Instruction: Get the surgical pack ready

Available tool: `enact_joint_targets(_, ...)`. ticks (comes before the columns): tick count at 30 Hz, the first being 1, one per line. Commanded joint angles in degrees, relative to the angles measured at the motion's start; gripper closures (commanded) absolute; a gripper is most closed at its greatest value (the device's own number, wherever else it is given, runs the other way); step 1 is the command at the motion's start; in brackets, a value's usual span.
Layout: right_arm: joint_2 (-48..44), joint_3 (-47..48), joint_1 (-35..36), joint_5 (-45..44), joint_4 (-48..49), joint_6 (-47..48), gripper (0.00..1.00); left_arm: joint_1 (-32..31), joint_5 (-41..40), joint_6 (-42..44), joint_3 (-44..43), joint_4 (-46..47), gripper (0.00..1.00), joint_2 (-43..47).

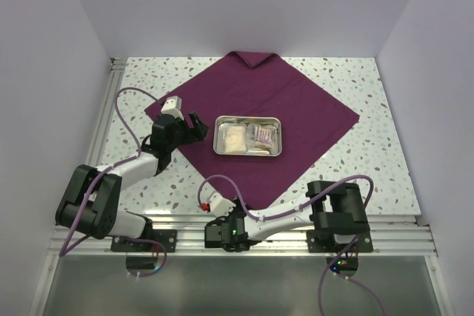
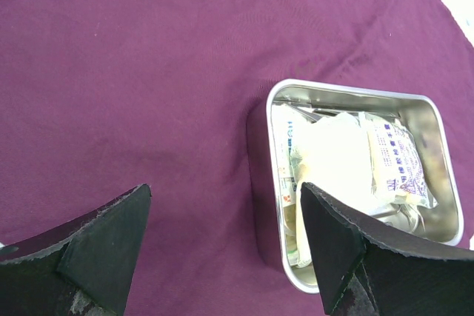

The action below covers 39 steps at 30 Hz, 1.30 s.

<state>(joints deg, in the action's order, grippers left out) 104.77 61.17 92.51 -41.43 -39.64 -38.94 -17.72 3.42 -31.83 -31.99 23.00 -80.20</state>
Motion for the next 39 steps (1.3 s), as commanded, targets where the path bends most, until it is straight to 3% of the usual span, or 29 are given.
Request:
enact_joint_targets(1,1.0,1.4,0.4,-3.6,-2.5,-3.1,0.41,-0.3,-0.3,1.6,-1.1,1.9,0.14,1.5)
enact_joint_targets(10,-1.9,-1.2,2.3,-3.9,-4.5,-4.7,0.55,-0.3,-0.3,1.6,-1.1,1.5,0.14,1.5)
enact_joint_targets(17,-1.9,-0.7,2.3,-5.9,-6.3,-4.9,0.94,-0.3,-0.3,1.7,-1.1,1.4,0.14,1.5)
enact_joint_targets(19,-2.6,-0.3,2.3,-6.6,-6.5,-4.2,0.99,-0.3,-0.4,1.7,-1.1,1.5,0.14,1.5)
enact_joint_targets(24,-7.3,1.1,1.4,-7.4,-4.1,1.2,1.00,-0.4,0.5,2.0,-1.1,1.7,0.14,1.5)
enact_joint_targets(27,-11.3,1.0,-3.1,-4.6,1.5,7.5,1.00,-0.6,3.9,2.7,-0.8,4.0,0.14,1.8)
enact_joint_targets(32,-19.0,-1.6,-15.9,7.6,13.2,16.9,1.00,-0.8,14.1,2.9,1.0,10.6,0.14,1.0)
enact_joint_targets(39,-21.1,0.9,-28.3,21.5,17.2,23.8,1.00,-1.9,27.4,0.0,0.7,21.5,0.14,-5.1)
